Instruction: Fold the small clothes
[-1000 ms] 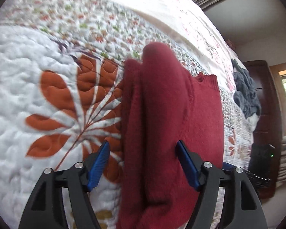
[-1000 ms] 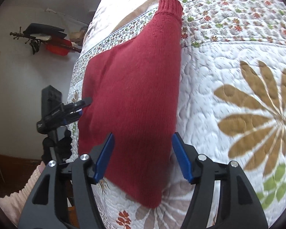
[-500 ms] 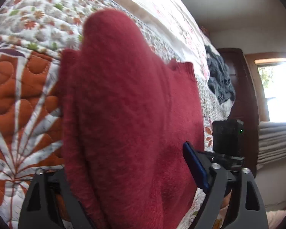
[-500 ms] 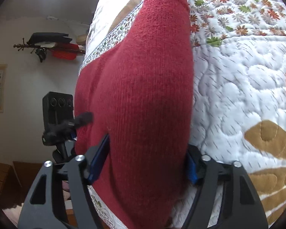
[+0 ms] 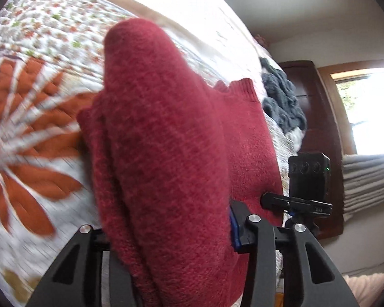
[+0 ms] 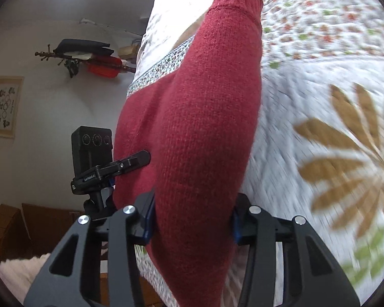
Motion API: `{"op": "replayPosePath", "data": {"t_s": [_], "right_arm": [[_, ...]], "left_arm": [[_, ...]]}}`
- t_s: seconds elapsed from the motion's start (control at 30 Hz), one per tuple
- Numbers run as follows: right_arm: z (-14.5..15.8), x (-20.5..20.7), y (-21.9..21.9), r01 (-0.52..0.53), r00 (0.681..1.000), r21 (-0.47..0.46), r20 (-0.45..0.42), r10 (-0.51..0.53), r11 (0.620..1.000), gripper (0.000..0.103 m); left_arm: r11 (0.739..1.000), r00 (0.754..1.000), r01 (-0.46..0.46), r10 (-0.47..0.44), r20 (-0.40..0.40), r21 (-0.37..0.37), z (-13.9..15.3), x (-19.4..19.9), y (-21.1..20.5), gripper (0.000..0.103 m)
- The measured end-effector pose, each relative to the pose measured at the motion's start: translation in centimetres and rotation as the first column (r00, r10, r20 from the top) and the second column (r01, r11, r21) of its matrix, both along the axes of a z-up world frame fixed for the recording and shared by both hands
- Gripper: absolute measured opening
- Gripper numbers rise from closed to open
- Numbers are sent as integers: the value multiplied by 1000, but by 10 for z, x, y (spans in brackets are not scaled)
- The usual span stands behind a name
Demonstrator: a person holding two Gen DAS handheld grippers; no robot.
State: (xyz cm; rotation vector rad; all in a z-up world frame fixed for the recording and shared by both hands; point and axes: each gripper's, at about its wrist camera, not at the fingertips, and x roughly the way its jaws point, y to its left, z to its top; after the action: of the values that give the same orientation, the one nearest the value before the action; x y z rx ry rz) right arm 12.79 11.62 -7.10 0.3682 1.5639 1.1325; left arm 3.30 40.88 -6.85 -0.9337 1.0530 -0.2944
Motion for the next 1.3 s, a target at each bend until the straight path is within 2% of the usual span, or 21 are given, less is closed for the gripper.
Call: {"op": "replayPosePath", "data": {"t_s": [0.13, 0.27, 0.5, 0.6, 0.73, 0.83, 0.93, 1.0, 1.1, 1.3], "right_arm": [[22, -15, -49, 12, 1000, -9, 2, -12, 1000, 43], [34, -28, -90, 21, 1000, -31, -1, -21, 999, 43], [27, -26, -132, 69, 997, -63, 19, -68, 996, 43], [14, -23, -140, 84, 996, -83, 23, -83, 993, 43], [-23, -19, -144, 92, 996, -153, 11, -91, 984, 44], [-41, -19, -149, 118, 992, -132, -33, -123, 984, 47], [-37, -25, -153, 126, 992, -126, -16, -129, 984, 53], [-33, -28, -155, 127, 992, -139, -1, -129, 982, 61], [-30, -37, -177, 136, 991, -134, -3, -137, 982, 62], [-28, -60, -187, 125, 991, -140, -38, -131, 982, 60]], "left_arm": [[999, 1000, 19, -18, 17, -37, 14, -14, -45, 44], [997, 998, 60, -60, 17, -42, 22, -19, -89, 44], [997, 998, 66, -66, 4, -41, 12, -8, -128, 44], [997, 997, 82, -82, -12, 0, -4, -1, -144, 44], [994, 994, 95, -92, -59, 52, -36, 8, -154, 47], [996, 995, 82, -80, -59, 39, -45, 10, -161, 50], [994, 994, 85, -80, -78, 66, -39, 6, -164, 57], [989, 992, 96, -86, -95, 111, -31, 1, -166, 60], [981, 991, 106, -90, -101, 162, -22, -13, -164, 64], [960, 988, 128, -101, -120, 248, -12, -56, -164, 69]]}}
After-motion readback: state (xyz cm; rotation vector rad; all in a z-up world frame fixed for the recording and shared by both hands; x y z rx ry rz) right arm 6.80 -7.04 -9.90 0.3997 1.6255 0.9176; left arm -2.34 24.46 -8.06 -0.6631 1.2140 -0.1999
